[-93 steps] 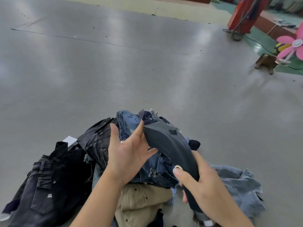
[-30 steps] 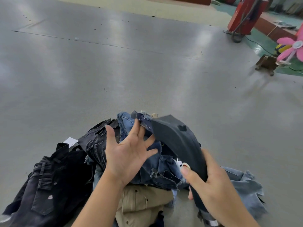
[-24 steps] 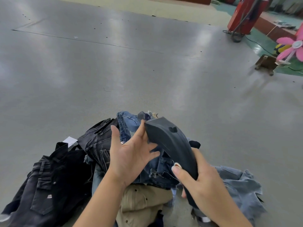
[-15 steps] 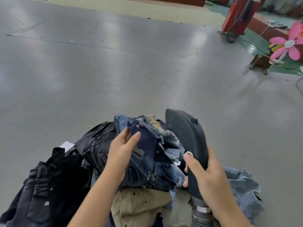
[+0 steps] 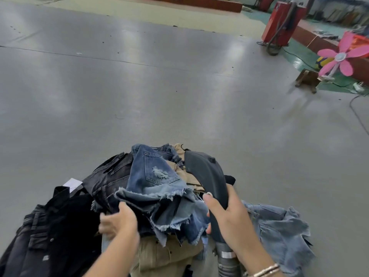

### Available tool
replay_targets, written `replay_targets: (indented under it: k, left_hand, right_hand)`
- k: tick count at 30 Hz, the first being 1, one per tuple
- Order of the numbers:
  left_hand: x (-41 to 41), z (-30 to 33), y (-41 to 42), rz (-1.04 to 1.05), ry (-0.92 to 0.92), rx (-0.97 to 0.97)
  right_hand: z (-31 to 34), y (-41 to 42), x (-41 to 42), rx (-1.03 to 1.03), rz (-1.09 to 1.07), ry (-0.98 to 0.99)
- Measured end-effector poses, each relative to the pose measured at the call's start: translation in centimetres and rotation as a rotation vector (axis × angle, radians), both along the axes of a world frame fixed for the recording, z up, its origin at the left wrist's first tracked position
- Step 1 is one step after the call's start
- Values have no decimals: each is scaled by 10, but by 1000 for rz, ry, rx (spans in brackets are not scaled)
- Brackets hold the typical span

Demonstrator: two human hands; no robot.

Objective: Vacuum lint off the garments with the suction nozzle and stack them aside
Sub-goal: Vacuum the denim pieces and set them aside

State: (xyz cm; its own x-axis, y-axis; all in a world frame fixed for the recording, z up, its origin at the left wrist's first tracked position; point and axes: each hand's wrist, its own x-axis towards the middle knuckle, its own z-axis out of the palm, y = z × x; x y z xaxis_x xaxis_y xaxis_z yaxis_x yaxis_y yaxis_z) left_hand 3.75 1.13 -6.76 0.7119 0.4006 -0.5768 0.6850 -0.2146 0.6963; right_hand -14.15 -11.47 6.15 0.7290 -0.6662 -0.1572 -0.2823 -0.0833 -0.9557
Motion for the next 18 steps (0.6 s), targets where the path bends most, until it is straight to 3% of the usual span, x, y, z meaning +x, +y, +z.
replay_targets:
  k: [3, 8, 13, 15, 18]
  left_hand:
    - [-38, 7, -23, 114, 93, -235]
    - [-25, -3, -37, -120, 360, -546]
    - [6, 29, -49, -207, 215, -499]
    - [9, 78, -69, -297, 256, -761]
    - [22, 129, -84, -418, 121, -1049]
  right_hand:
    - [-4, 0, 3, -12, 11, -12]
    - [-8, 1, 0, 0, -2, 1]
    - [-10, -4, -2, -14, -64, -12]
    - [-5, -5, -4, 15, -120, -42]
    - [5, -7, -9, 44, -219, -111]
